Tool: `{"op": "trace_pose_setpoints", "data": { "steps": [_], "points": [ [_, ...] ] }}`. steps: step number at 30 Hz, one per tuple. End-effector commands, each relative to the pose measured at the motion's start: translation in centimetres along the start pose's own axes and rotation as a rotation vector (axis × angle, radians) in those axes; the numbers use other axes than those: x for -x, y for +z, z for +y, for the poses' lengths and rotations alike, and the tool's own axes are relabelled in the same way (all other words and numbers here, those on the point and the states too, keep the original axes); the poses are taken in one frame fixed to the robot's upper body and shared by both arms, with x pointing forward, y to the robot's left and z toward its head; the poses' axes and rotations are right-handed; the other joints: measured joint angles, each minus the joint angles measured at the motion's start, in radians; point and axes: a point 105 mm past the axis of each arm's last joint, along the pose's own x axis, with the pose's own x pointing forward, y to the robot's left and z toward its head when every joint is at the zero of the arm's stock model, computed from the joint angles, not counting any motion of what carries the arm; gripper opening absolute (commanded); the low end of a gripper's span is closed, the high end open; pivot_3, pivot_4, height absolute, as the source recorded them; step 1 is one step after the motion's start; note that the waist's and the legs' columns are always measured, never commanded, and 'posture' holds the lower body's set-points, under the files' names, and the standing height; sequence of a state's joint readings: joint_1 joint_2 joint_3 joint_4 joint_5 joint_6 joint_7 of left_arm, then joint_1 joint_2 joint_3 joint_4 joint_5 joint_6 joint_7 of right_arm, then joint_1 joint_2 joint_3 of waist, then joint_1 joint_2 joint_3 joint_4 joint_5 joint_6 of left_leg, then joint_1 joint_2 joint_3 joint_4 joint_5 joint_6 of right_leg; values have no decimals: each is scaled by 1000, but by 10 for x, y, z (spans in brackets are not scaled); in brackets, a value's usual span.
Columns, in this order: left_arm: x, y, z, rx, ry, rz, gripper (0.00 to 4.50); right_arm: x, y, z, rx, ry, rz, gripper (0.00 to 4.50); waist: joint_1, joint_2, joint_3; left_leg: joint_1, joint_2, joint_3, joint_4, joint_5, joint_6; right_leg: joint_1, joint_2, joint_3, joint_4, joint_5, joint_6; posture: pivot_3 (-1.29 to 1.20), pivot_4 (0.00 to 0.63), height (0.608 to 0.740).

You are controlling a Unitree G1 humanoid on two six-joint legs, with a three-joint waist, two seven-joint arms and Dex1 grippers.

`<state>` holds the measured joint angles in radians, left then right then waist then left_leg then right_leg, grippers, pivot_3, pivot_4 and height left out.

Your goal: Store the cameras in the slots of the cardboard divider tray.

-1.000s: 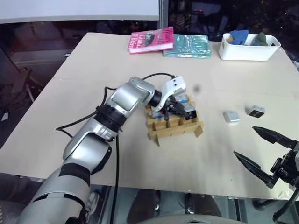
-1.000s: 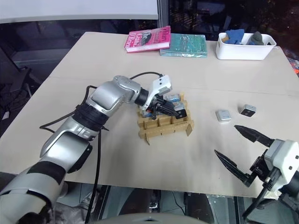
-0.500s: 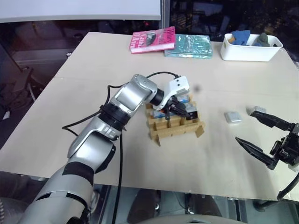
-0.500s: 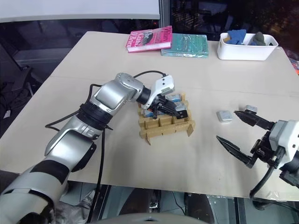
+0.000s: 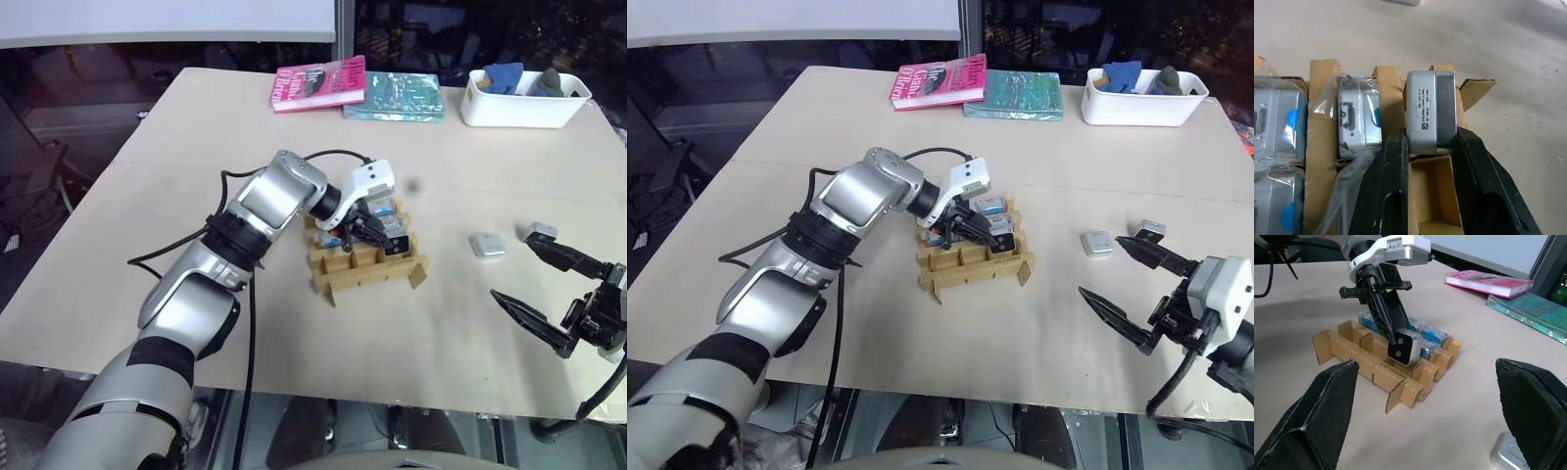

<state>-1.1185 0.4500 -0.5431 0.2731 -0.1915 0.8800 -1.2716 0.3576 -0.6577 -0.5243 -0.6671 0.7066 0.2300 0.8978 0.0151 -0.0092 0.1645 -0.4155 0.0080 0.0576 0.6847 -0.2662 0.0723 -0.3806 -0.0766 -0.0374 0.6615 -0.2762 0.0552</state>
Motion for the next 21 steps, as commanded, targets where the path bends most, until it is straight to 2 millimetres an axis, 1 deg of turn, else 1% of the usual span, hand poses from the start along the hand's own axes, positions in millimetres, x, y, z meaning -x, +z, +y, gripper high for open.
{"op": "trace_pose_setpoints", "data": {
  "steps": [1, 5, 6, 7, 8, 9, 10, 11, 12, 13, 15, 17, 19, 20, 21],
  "points": [
    [4, 11, -2, -58, 11, 8, 650, -3, 7, 2, 41, -1, -27, 4454, 0, 0, 0, 0, 0, 0, 0, 0, 0, 0, 0, 0, 0, 0, 0, 0, 150, 740],
    [-2, 9, -3, -52, 6, 27, 650, -4, 6, 3, 43, -3, -27, 4454, 0, 0, 0, 0, 0, 0, 0, 0, 0, 0, 0, 0, 0, 0, 0, 0, 150, 740],
    [-2, 10, -1, -50, 16, 24, 1667, -4, 6, 3, 45, -4, -27, 4500, 0, 0, 0, 0, 0, 0, 0, 0, 0, 0, 0, 0, 0, 0, 0, 0, 150, 740],
    [-2, 11, 1, -51, 33, 20, 2048, -4, 6, 3, 45, -5, -27, 4500, 0, 0, 0, 0, 0, 0, 0, 0, 0, 0, 0, 0, 0, 0, 0, 0, 150, 740],
    [-2, 12, 2, -48, 41, 16, 2520, -3, 6, 3, 46, -6, -27, 4500, 1, 0, 0, 0, 0, 0, 0, 0, 0, 0, 0, 0, 0, 0, 0, 0, 150, 740],
    [-2, 12, 2, -46, 41, 14, 3214, -3, 6, 3, 47, -7, -26, 4500, 1, 0, 0, 0, 0, 0, 0, 0, 0, 0, 0, 0, 0, 0, 0, 0, 150, 740],
    [-1, 13, 1, -45, 40, 12, 3297, -3, 6, 3, 47, -8, -26, 4500, 1, 0, 0, 0, 0, 0, 0, 0, 0, 0, 0, 0, 0, 0, 0, 0, 150, 740],
    [0, 15, 2, -40, 52, 0, 3795, -3, 5, 3, 46, -10, -23, 4500, 1, 0, 0, 0, 0, 0, 0, 0, 0, 0, 0, 0, 0, 0, 0, 0, 150, 740],
    [3, 18, 1, -38, 60, -20, 4197, -3, 5, 2, 42, -13, -19, 4500, 2, 0, 0, 0, 0, 0, 0, 0, 0, 0, 0, 0, 0, 0, 0, 0, 150, 740],
    [5, 22, 1, -35, 66, -42, 4477, -4, 4, 2, 38, -17, -14, 4500, 2, 0, 0, 0, 0, 0, 1, 0, 0, 0, 0, 0, 1, 0, 0, 0, 150, 740],
    [12, 30, -3, -25, 68, -101, 4477, -8, 2, -1, 35, -49, -4, 4500, 0, 0, 0, 0, 0, 0, 2, 0, 0, 0, 0, 0, 1, 0, 0, 0, 150, 740],
    [21, 41, -10, -15, 56, -190, 4477, -17, -9, -2, 35, -78, 49, 4500, -3, 0, 0, 0, 0, 0, 2, 0, 0, 0, 0, 1, 2, 0, 0, 0, 150, 740],
    [30, 50, -16, -13, 64, -296, 4477, -28, -22, -6, 20, -120, 116, 4500, -5, 0, 0, 1, 1, 0, 2, 0, 0, 0, 0, 1, 2, 0, 0, 0, 150, 740],
    [35, 52, -17, -18, 90, -342, 4477, -32, -31, -7, -5, -132, 171, 4500, -7, 1, 0, 1, 1, 0, 2, 0, 0, 0, -1, 1, 2, 0, 0, 0, 150, 740],
    [39, 53, -20, -32, 114, -400, 4477, -36, -40, -10, 19, -168, 232, 4500, -4, 1, 0, 1, 1, 0, 2, 0, 0, 0, -2, 1, 2, 0, 0, 0, 150, 740]
  ]
}}
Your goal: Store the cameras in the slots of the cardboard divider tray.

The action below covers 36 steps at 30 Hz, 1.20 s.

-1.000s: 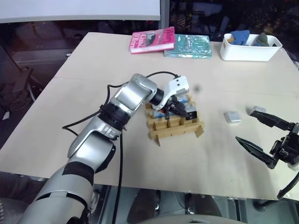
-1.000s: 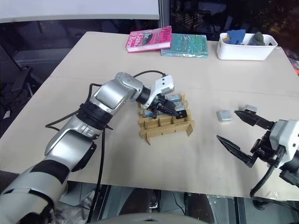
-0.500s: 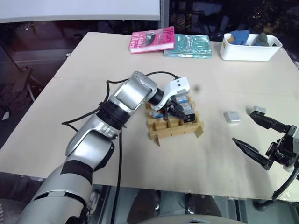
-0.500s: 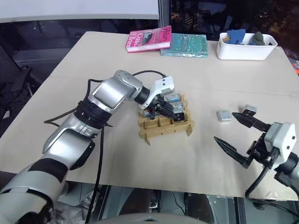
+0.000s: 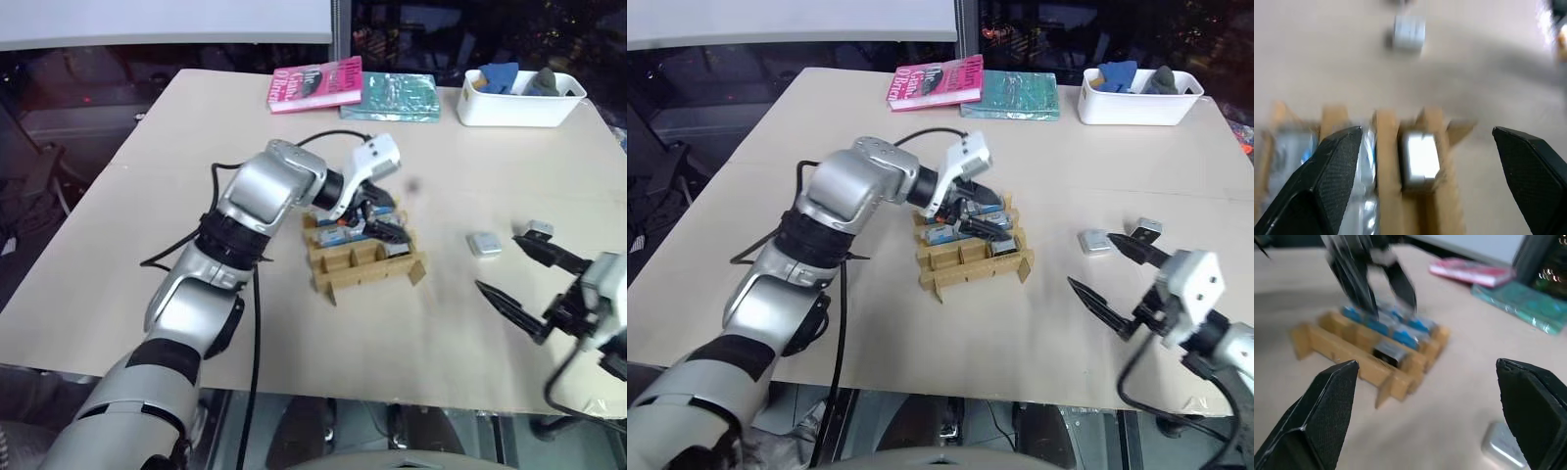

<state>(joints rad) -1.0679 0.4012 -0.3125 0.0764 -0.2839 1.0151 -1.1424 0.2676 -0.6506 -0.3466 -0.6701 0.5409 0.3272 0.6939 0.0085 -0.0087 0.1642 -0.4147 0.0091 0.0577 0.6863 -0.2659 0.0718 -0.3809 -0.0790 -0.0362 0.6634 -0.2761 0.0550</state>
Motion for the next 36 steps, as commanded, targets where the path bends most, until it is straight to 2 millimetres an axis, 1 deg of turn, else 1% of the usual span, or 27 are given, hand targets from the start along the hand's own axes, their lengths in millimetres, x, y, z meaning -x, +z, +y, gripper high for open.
{"op": "trace_pose_setpoints", "data": {
  "steps": [1, 3, 5, 7, 8, 10, 11, 13, 14, 17, 22, 28, 29, 33, 36],
  "points": [
    [18, 22, -13, -40, 40, -232, 4477, -15, -20, -7, 56, -97, 166, 4500, 3, 1, 0, 0, 0, 0, 0, 0, 0, 0, -2, 0, 0, 0, 0, 0, 150, 740],
    [28, 24, -22, -91, 67, -353, 4477, -22, -32, -15, 56, -151, 231, 4500, 5, 0, 0, 0, 0, 0, 0, 0, 0, 0, -2, 0, 0, 0, 0, 0, 150, 740],
    [38, 19, -29, -106, 91, -420, 4477, -29, -44, -28, 26, -212, 291, 4500, 5, 0, 0, -1, 0, 0, 0, 0, 0, 0, -3, -1, -1, 0, 0, 0, 150, 740],
    [50, 9, -34, -71, 94, -472, 4477, -34, -54, -45, -4, -312, 339, 4500, 5, 0, 0, -1, 0, 0, 0, 0, -1, 0, -3, -2, -1, 0, 0, 0, 150, 740],
    [57, 2, -41, -37, 52, -493, 4477, -36, -58, -52, -18, -356, 357, 4500, 6, 1, 0, 0, 0, 0, 0, 0, -1, 1, -3, -1, -1, 0, 0, 0, 150, 740],
    [75, -5, -43, 45, 50, -589, 4477, -38, -64, -62, -51, -412, 381, 4500, 13, 1, 0, 0, 0, 0, 0, 1, -1, 1, -3, -2, 0, 0, 0, 0, 150, 740],
    [84, -13, -44, 15, 95, -605, 4477, -38, -67, -68, -77, -443, 398, 4500, 12, 1, 0, -1, -1, -2, 0, 1, -2, 1, 0, -5, -1, 0, 0, 0, 150, 740],
    [95, -26, -48, -28, 169, -600, 4477, -36, -73, -75, -113, -473, 423, 4500, -2, 2, -1, 0, -2, -1, 0, 1, -2, 1, 0, -3, -1, 0, 0, 0, 150, 740],
    [98, -31, -53, -38, 171, -595, 4477, -35, -76, -77, -131, -484, 440, 4500, -3, 2, -1, 1, -2, 1, -2, 1, -2, 1, 0, 0, -1, 0, 0, 0, 150, 740],
    [103, -45, -66, -77, 159, -559, 4477, -34, -80, -80, -156, -494, 453, 4500, -1, 2, -1, 0, -1, 0, -2, 1, -2, 0, 0, -2, -1, 0, 0, 0, 150, 740],
    [107, -61, -73, -52, 165, -530, 4477, -37, -80, -83, -177, -505, 441, 4500, 4, 2, -1, 1, -2, 0, -2, 1, -2, 1, -1, -2, -1, 0, 0, 0, 150, 740],
    [106, -63, -74, -39, 181, -536, 4477, -39, -74, -87, -194, -510, 411, 4500, 5, 2, -1, 1, -2, 0, -2, 1, -2, 1, 0, -2, 0, 0, -1, 0, 150, 740],
    [106, -63, -75, -38, 181, -537, 4477, -37, -72, -88, -202, -515, 402, 4500, 5, 2, -1, 1, -2, 0, -2, 1, -2, 1, 0, -2, 0, 0, -1, 0, 150, 740],
    [106, -61, -75, -34, 190, -548, 4477, -25, -50, -92, -228, -514, 349, 4500, 5, 2, -1, 0, -2, 0, -2, 1, -1, 0, 0, -2, -1, 0, 0, 0, 150, 740],
    [106, -60, -73, -26, 197, -559, 4477, -18, -38, -100, -230, -558, 326, 4500, 4, 2, -1, 0, -2, 0, -2, 1, -1, 1, -1, -2, -1, 0, 0, 0, 150, 740]
  ]
}}
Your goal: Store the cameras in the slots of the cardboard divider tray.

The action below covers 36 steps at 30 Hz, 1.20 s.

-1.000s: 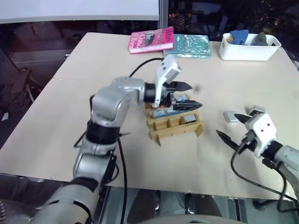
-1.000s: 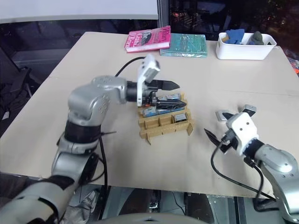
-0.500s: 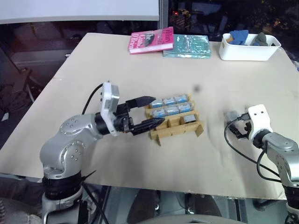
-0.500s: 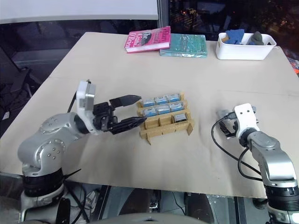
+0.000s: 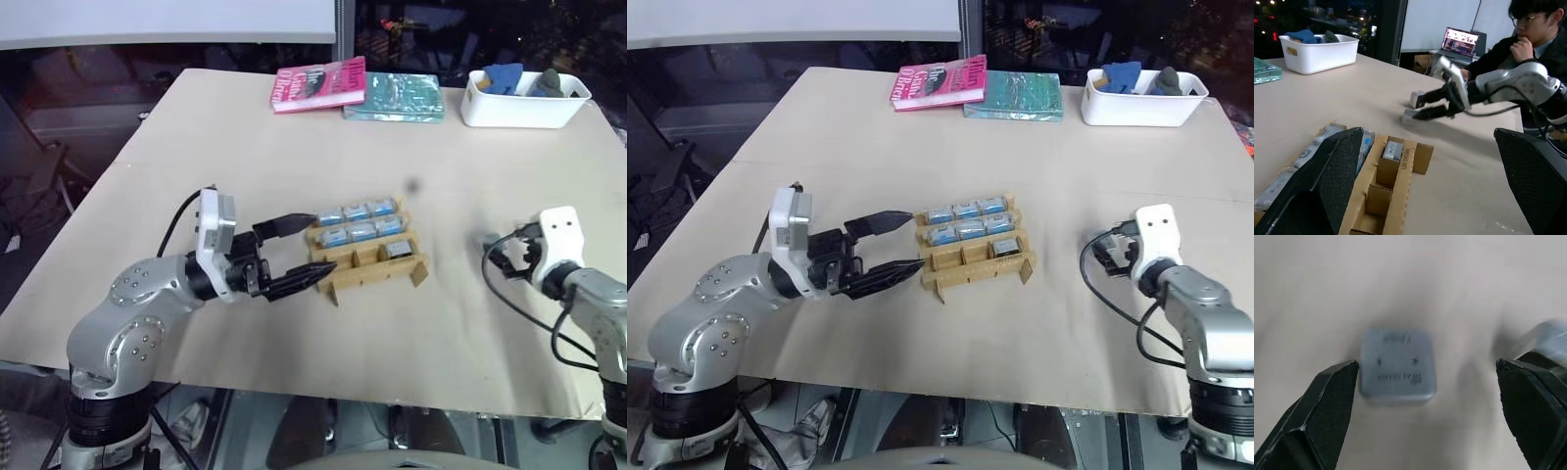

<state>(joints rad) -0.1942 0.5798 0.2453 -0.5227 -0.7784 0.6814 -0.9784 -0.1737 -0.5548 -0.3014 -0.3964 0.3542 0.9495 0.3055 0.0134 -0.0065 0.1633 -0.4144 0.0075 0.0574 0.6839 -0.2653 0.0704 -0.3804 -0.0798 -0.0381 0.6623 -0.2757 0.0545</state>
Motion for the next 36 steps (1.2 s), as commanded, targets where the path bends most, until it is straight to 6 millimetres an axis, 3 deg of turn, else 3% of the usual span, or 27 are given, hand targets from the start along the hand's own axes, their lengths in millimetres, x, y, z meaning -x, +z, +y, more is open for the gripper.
{"op": "trace_pose_setpoints", "data": {
  "steps": [1, 13, 25, 36],
  "points": [
    [-3, 10, -6, -43, -21, -26, 4477, 10, 22, -11, 5, -50, -65, 4500, -1, 0, 0, 0, 0, 0, 0, 0, 0, 0, 0, 0, 0, 0, 0, 0, 150, 740],
    [-6, 8, -6, -53, -25, -13, 4477, -11, 18, -43, -60, -291, -43, 4500, 1, 0, 0, 0, 0, 1, 0, 0, 0, 0, 1, 0, 0, 0, 0, 0, 150, 740],
    [-6, 6, -9, -58, -12, -11, 4477, -18, -2, -44, -101, -346, -9, 4500, -2, 0, 0, 0, 0, 1, -1, 0, 0, 0, 1, 0, 0, 0, 0, 0, 150, 740],
    [-7, 6, -8, -61, -4, -10, 4477, -25, -4, -49, -132, -384, -35, 4500, -3, 0, 0, 0, 0, 1, -1, 0, 0, 0, 2, 1, 0, 0, 0, 0, 150, 740]
  ]
}}
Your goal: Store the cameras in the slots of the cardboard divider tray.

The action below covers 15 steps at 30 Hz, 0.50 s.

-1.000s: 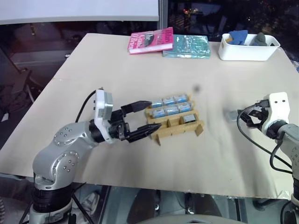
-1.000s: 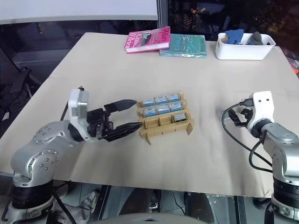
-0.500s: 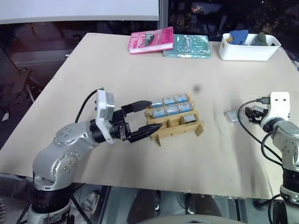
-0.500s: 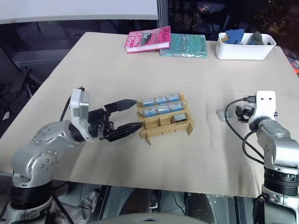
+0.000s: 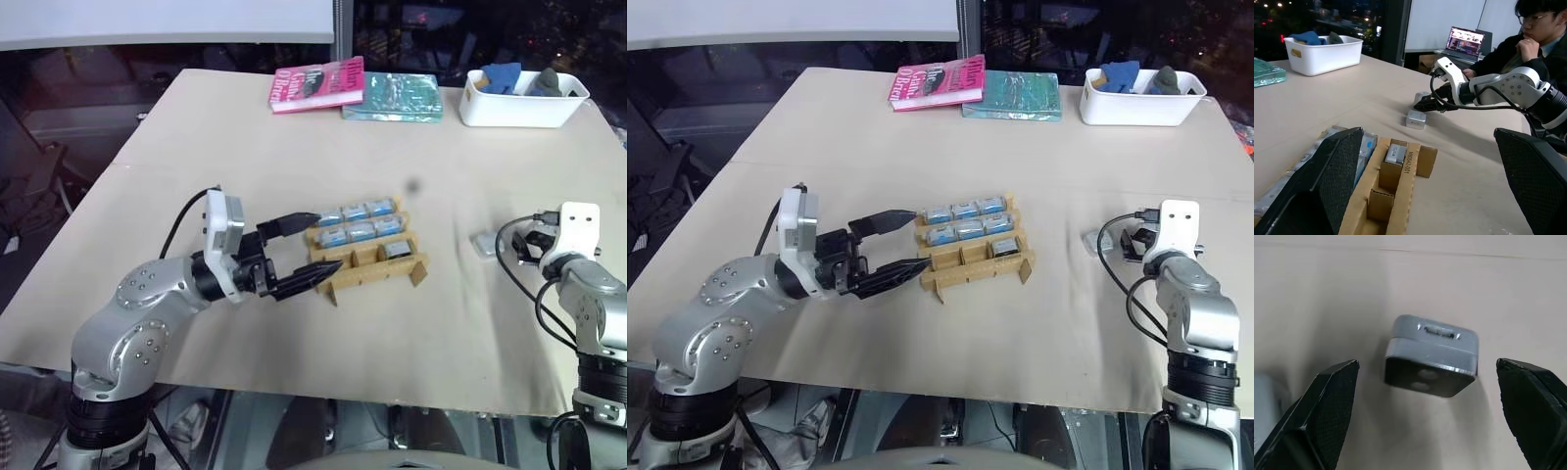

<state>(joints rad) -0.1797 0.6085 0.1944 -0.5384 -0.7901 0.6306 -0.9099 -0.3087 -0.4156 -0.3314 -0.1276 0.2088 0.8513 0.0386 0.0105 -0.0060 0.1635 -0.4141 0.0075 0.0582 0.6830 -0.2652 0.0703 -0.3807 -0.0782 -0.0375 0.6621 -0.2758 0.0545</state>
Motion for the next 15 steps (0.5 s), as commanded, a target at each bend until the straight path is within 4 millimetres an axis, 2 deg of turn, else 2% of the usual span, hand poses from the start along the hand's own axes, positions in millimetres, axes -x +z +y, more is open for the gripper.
{"op": "trace_pose_setpoints", "data": {
  "steps": [1, 15],
  "points": [
    [-1, 8, -7, -39, -23, -20, 4477, 1, 16, -7, -16, -27, -68, 4500, 0, 0, 0, 0, 0, 0, 0, 0, 0, 0, 0, 0, 0, 0, 0, 0, 150, 740],
    [-3, 8, -7, -42, -25, -17, 4477, 0, 12, -9, -18, -34, -60, 4500, 0, 0, 0, 0, 0, 0, 0, 0, 0, 0, 0, 0, 0, 0, 0, 0, 150, 740]
  ]
}}
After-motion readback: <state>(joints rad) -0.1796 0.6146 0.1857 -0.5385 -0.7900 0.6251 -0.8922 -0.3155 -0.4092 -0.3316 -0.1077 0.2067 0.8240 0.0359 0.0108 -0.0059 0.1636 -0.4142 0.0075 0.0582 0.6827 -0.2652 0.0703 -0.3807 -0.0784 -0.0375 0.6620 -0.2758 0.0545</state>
